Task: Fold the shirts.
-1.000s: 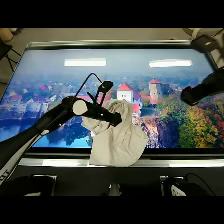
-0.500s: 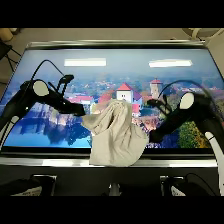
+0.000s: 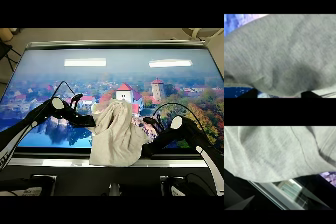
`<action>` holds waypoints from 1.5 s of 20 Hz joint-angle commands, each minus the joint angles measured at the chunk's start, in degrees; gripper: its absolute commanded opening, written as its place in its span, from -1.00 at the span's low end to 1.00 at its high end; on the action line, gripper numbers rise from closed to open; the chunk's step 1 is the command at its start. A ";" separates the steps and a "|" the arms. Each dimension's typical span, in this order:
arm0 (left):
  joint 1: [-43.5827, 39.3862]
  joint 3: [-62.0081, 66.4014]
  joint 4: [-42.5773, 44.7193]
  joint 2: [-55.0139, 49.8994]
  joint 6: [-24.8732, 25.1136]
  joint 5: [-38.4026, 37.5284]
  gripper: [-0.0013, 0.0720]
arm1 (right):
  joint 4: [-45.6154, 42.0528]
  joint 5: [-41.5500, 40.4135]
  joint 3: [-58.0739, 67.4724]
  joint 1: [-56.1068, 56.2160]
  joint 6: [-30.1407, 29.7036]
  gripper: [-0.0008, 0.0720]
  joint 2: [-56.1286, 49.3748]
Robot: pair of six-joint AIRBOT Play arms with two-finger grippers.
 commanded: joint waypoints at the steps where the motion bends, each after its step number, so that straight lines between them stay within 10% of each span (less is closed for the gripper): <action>1: -0.74 -0.50 -2.56 -1.66 0.00 5.25 0.04 | 5.79 -4.15 -2.12 0.04 -0.52 0.98 -0.63; 4: -0.52 -0.48 -2.58 -1.66 0.04 5.75 -0.86 | 8.61 -6.16 -2.71 0.04 -1.68 0.98 -4.22; 7: -0.52 -0.48 -2.54 -0.98 0.31 5.75 -0.89 | 11.45 -6.54 -2.69 0.04 -2.62 0.90 -7.89; 9: -0.52 -0.11 -2.51 -0.22 1.97 5.90 -0.89 | 14.19 -7.98 -2.69 0.04 -3.43 0.15 -8.41; 10: -0.52 0.46 -2.43 0.22 2.19 6.01 -0.89 | 14.71 -9.09 -2.69 0.04 -3.37 -0.67 -8.44; 11: -0.42 1.20 -2.29 0.63 2.19 6.14 -0.89 | 14.69 -10.47 -2.67 0.02 -2.49 -0.91 -8.41; 15: -0.35 8.24 5.46 5.31 2.58 6.84 -0.90 | 8.15 -9.81 2.86 -0.13 -5.55 -0.91 -5.90; 22: 4.92 33.90 28.22 25.44 -6.21 6.71 -0.89 | -37.99 -11.85 49.13 -0.13 4.24 -0.91 16.02; 30: 11.52 35.98 29.38 43.23 -9.77 0.66 -0.89 | -42.60 -4.07 64.92 -0.13 8.04 -0.91 26.43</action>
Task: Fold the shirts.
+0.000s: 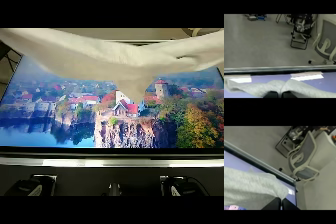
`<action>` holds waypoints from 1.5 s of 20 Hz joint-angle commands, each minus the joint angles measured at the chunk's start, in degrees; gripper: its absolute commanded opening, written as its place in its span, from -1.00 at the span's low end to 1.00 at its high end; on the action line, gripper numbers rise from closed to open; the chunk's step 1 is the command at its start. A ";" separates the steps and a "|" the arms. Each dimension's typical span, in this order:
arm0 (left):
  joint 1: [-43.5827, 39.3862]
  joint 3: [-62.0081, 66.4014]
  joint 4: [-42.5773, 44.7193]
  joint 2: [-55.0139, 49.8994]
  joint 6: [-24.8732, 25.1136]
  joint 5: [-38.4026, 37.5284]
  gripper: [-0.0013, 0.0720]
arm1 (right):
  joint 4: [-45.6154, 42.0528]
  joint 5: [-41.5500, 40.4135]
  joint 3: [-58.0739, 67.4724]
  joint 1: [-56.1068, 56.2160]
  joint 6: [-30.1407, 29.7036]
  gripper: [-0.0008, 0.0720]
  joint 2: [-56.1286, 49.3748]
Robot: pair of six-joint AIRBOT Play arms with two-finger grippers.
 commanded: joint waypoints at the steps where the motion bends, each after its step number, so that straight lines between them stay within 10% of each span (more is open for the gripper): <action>1: 1.62 -1.03 1.68 4.52 -1.18 -7.32 -0.89 | -3.02 8.94 3.13 0.00 0.92 -0.91 1.64; 7: 0.87 -21.18 -0.70 4.44 -1.16 -10.27 -0.89 | -2.60 26.67 -6.27 0.04 0.15 -0.91 -5.29; 14: 0.66 -45.86 -3.54 -7.63 -4.07 8.57 -0.89 | -1.97 -8.50 -42.95 0.04 12.28 -0.91 -12.76; 26: 3.65 -26.45 -7.63 -42.01 -5.60 10.84 -0.87 | -1.36 -28.89 -29.66 0.04 25.29 -0.90 -46.84; 27: 3.65 -26.45 -8.81 -42.12 -5.53 9.73 -0.61 | -1.31 -28.61 -29.66 0.04 25.66 -0.87 -46.80; 29: 4.44 -24.65 -8.96 -41.92 -4.81 4.35 0.70 | -1.49 -25.99 -28.79 0.00 23.26 0.27 -45.20; 30: 5.73 -22.51 -8.94 -41.90 -2.32 -0.83 0.82 | -2.27 -22.97 -27.23 -0.02 19.80 0.42 -43.89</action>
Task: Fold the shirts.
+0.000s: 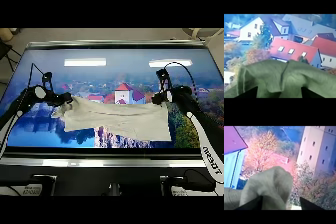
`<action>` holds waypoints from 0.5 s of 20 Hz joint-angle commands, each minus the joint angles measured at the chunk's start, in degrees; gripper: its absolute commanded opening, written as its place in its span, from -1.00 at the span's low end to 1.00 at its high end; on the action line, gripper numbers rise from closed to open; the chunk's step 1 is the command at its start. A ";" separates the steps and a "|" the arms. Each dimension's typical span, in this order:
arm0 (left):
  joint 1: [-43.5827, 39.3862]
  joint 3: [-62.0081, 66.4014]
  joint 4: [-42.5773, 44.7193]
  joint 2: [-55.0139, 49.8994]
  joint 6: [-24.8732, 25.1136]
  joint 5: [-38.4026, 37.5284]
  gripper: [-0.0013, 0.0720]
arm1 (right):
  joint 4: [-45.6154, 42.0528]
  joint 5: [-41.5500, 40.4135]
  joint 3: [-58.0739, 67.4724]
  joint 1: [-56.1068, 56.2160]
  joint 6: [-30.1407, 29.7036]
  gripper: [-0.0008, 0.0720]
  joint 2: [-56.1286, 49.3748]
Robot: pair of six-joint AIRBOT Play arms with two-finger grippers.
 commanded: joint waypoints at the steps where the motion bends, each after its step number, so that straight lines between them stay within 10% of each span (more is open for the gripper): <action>1: 3.06 5.35 -0.98 -0.90 6.56 -13.92 0.82 | -1.68 6.54 4.24 -0.02 -7.87 0.42 2.14; 6: 11.76 1.44 -1.44 7.39 18.05 -29.66 0.82 | 4.98 19.96 9.14 -12.17 -25.83 0.41 7.56; 10: 15.56 -15.41 -12.33 10.29 21.81 -24.33 0.81 | 31.19 34.51 7.23 -29.24 -38.47 0.37 5.01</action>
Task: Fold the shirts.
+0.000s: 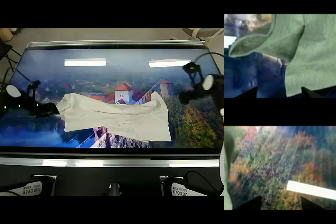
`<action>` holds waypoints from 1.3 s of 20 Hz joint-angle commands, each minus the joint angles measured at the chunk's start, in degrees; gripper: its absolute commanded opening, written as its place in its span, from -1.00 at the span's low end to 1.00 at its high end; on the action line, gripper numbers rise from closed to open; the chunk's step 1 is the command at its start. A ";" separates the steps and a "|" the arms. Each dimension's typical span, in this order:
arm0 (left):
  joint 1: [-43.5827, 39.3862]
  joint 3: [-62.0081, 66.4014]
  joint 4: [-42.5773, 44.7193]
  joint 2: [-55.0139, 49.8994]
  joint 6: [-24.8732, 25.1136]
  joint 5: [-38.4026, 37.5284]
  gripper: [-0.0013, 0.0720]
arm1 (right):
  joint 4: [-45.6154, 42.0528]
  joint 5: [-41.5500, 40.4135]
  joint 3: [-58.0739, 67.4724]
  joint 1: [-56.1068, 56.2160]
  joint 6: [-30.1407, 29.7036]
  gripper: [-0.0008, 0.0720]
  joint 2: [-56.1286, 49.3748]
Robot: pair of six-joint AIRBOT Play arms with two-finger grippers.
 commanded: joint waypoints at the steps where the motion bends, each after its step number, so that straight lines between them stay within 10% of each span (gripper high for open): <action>1: 2.67 -12.28 -9.86 1.88 5.11 3.93 0.81 | 21.00 12.92 -1.05 -12.15 -10.95 0.37 -1.70; 9: -2.32 -16.76 -16.26 -2.99 5.07 12.57 0.58 | 22.99 15.23 -1.20 -12.55 -11.76 0.56 -7.96; 14: -3.08 -16.76 -16.65 -3.21 4.61 14.51 -0.88 | 27.43 15.37 -1.22 -12.55 -13.73 0.66 -12.44; 24: -3.52 -16.76 -16.68 0.52 6.12 12.44 -0.89 | 41.46 7.52 -1.22 -8.85 -24.79 0.69 -18.73; 26: -3.52 -16.76 -16.68 1.33 6.12 12.41 -0.89 | 39.52 2.38 -1.20 -5.86 -25.09 0.10 -18.78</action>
